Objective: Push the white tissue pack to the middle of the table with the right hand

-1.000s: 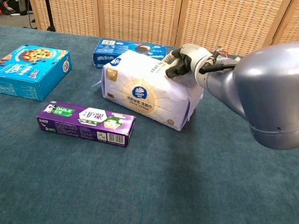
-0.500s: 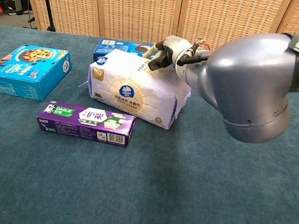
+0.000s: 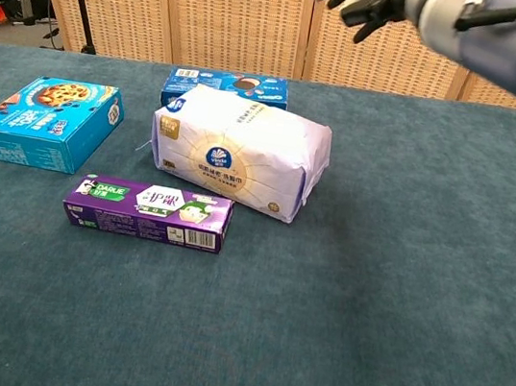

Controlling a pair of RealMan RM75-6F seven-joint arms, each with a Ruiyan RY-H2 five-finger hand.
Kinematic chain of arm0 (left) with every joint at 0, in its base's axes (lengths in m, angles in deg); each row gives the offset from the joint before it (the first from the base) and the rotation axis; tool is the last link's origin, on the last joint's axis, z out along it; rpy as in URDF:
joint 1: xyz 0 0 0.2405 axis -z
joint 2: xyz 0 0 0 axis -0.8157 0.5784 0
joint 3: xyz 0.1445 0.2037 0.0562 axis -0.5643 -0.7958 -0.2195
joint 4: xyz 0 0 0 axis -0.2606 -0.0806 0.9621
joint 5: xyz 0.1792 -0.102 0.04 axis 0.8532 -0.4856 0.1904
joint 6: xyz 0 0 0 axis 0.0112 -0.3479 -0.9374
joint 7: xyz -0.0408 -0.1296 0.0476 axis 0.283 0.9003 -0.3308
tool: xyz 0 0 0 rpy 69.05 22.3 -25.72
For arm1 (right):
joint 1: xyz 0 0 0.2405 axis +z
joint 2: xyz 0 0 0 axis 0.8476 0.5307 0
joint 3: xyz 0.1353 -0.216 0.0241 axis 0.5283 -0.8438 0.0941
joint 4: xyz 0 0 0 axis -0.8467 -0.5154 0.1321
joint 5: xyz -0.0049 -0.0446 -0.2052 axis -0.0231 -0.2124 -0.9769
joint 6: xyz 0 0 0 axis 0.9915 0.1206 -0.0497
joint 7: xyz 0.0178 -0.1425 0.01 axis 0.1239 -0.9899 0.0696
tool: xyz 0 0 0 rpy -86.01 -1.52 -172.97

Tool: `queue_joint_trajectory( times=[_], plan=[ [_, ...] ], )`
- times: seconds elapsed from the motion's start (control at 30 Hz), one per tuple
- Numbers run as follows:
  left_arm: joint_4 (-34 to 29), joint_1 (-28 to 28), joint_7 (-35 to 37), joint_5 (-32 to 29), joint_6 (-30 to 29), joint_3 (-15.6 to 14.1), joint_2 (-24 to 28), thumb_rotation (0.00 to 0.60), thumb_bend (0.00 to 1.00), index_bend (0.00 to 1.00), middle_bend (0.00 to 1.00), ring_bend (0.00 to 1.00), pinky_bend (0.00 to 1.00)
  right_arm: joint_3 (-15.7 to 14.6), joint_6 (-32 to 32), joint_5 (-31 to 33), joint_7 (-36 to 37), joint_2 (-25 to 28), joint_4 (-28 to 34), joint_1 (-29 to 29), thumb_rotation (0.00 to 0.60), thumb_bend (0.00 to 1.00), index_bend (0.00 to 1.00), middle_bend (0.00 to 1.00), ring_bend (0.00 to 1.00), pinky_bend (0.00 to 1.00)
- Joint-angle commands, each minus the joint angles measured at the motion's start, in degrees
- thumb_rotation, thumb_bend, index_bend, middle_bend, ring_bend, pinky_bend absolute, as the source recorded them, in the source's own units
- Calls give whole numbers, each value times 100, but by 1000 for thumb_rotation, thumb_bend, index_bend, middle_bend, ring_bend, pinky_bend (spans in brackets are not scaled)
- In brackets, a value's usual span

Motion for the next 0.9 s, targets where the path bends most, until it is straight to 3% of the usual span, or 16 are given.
queue_joint_trajectory(
  times=[0.03,0.13,0.2,0.33,0.43,0.6,0.9],
  plan=[
    [-8,-13,-42,47,-37,-21,-19,600,0,0,0,0,0,-332,-255,-738,368,898,475,-628,600,654,181,116,67,275],
    [-19,-31,-78,94,-93,-34,-31,600,0,0,0,0,0,-551,-366,-1130,484,1344,544,-888,600,101,68,20,3,205],
    [-24,-50,-110,143,-149,-48,-46,600,0,0,0,0,0,-810,-259,-1629,421,1684,514,-1117,600,0,33,0,0,157],
    [-15,-77,-182,197,-227,-65,-80,600,0,0,0,0,0,-1221,223,-2653,472,2055,404,-1521,600,0,16,0,0,80],
    [-12,-88,-206,224,-261,-71,-93,600,0,0,0,0,0,-1362,447,-2989,488,2159,340,-1673,600,0,3,0,0,55],
    [20,-158,-245,397,-454,-117,-142,600,0,0,0,0,0,-1831,1416,-3921,797,2421,225,-2362,600,0,1,0,0,43],
    [96,-293,-246,551,-776,-137,-203,600,0,0,0,0,0,-2371,2581,-4627,1603,2580,-170,-3361,600,0,0,0,0,0]
  ],
)
